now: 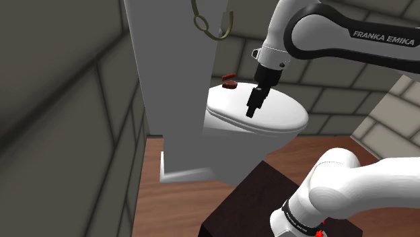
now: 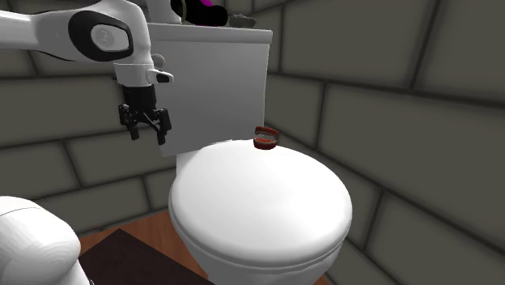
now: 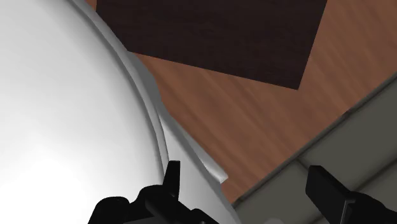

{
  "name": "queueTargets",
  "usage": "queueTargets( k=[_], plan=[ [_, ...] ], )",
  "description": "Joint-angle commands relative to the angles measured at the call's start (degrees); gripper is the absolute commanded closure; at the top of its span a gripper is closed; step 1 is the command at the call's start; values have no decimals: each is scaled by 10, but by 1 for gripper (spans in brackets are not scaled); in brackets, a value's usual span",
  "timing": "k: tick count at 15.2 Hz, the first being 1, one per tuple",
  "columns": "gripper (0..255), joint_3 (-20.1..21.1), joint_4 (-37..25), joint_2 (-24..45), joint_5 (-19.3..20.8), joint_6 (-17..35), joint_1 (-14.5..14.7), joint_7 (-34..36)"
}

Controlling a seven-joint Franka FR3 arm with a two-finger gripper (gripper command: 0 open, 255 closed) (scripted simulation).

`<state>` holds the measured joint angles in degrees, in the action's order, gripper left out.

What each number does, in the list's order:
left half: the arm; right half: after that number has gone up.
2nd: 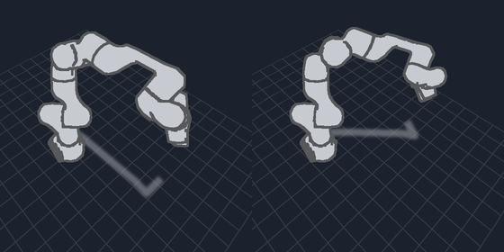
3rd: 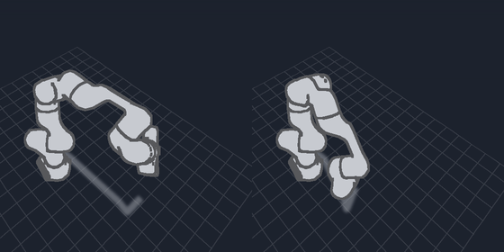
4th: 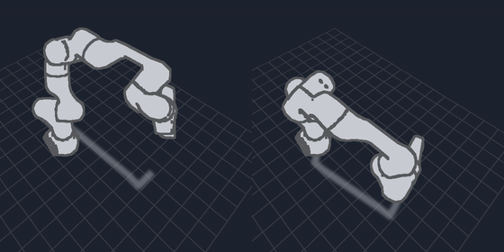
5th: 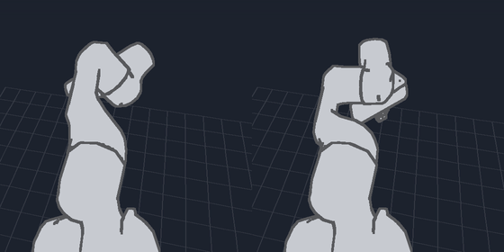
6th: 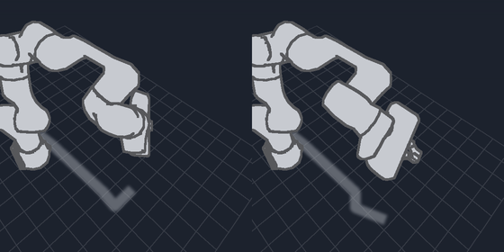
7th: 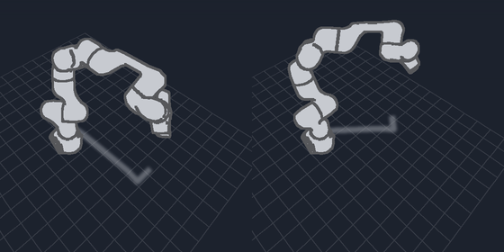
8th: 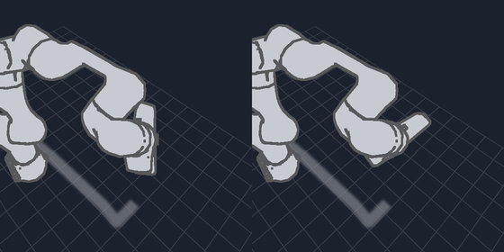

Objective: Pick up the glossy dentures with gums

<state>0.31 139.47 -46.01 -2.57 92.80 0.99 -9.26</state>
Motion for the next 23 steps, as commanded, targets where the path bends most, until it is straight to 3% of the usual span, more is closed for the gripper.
queueTargets(
  k=[1, 12, 23],
  plan=[
    [0, 0, 0, 0, 0, 0, 0, 0],
    [0, -71, -120, 183, 1, 114, -44, -13],
    [0, -145, -293, 367, -53, 165, -73, -41]
  ],
)
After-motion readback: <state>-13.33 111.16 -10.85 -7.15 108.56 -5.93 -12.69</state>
